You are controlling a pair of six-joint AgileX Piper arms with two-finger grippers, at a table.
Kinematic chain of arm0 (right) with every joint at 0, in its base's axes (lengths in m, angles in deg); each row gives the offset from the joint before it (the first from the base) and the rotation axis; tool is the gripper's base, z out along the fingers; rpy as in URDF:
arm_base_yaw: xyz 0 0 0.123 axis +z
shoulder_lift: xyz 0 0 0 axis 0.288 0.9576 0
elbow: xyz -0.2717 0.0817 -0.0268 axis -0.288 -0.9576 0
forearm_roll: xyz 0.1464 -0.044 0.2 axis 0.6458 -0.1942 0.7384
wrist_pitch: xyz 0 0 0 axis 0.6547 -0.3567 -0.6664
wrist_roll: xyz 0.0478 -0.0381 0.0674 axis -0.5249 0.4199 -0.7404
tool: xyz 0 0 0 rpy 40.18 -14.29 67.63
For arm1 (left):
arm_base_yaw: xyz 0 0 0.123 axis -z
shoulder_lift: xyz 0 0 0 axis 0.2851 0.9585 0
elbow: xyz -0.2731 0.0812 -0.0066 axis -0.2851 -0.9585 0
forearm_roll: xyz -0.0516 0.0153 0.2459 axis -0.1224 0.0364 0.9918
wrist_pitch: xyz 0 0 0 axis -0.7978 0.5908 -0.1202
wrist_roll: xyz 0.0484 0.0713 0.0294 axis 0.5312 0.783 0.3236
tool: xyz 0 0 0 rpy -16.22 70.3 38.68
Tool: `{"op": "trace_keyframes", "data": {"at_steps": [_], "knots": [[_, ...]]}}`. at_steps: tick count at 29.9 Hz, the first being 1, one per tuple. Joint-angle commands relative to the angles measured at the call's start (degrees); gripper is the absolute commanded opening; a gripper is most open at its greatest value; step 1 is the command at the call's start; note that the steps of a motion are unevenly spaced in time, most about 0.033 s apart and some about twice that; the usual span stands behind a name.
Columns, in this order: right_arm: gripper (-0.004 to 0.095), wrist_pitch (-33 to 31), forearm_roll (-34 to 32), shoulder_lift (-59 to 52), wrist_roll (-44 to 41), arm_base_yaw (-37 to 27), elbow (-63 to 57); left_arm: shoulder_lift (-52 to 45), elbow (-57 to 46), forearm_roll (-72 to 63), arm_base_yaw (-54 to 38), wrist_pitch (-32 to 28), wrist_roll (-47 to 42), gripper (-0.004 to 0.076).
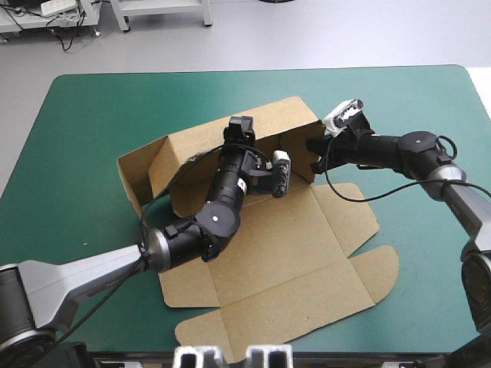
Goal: Fold the box
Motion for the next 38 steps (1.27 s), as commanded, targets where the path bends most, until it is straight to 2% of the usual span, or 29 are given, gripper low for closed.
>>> {"op": "trace_keyframes", "data": {"at_steps": [1, 5, 9, 14, 18, 20, 23, 27, 31, 38], "knots": [[-0.0009, 0.2, 3.3, -2.4, -1.1, 0.0, 1.5, -4.6, 1.6, 4.0, 5.1, 5.2, -1.5, 0.0442], [-0.0009, 0.5, 3.3, -2.4, -4.3, 0.0, 1.5, -7.8, 1.6, 4.0, 9.3, 6.9, -4.5, 0.0422], [-0.0009, 0.2, 2.3, -2.5, -6.1, 0.0, 1.5, -12.5, 1.6, 4.0, 9.3, 6.8, -9.5, 0.0385], [-0.0004, -0.1, 1.4, -3.1, -13.0, 0.1, 2.3, -19.5, 1.6, 4.1, 5.1, 4.9, -16.6, 0.0335], [-0.0004, -0.2, -3.7, -5.3, -20.3, 0.1, 4.8, -24.6, 1.6, 4.1, -2.7, 4.0, -20.3, 0.0325], [-0.0004, -0.2, -6.9, -6.6, -25.2, 0.2, 6.4, -26.1, 1.6, 4.1, -7.6, 4.0, -23.6, 0.0323], [-0.0004, -1.9, -15.6, -8.1, -36.9, 1.1, 10.2, -27.3, 1.6, 4.1, -16.0, 4.0, -29.4, 0.0316], [-0.0004, -8.7, -33.9, -8.1, -55.1, 3.8, 17.7, -27.6, 1.6, 3.6, -28.4, 3.9, -40.3, 0.0314], [-0.0004, -16.0, -49.1, -8.1, -66.9, 6.5, 23.1, -27.6, 1.6, -1.3, -39.8, 0.5, -47.0, 0.0314], [-0.0004, -23.1, -53.9, -6.6, -73.0, 6.6, 28.1, -27.1, 1.6, -25.6, -58.3, -11.5, -46.3, 0.0314]]}}
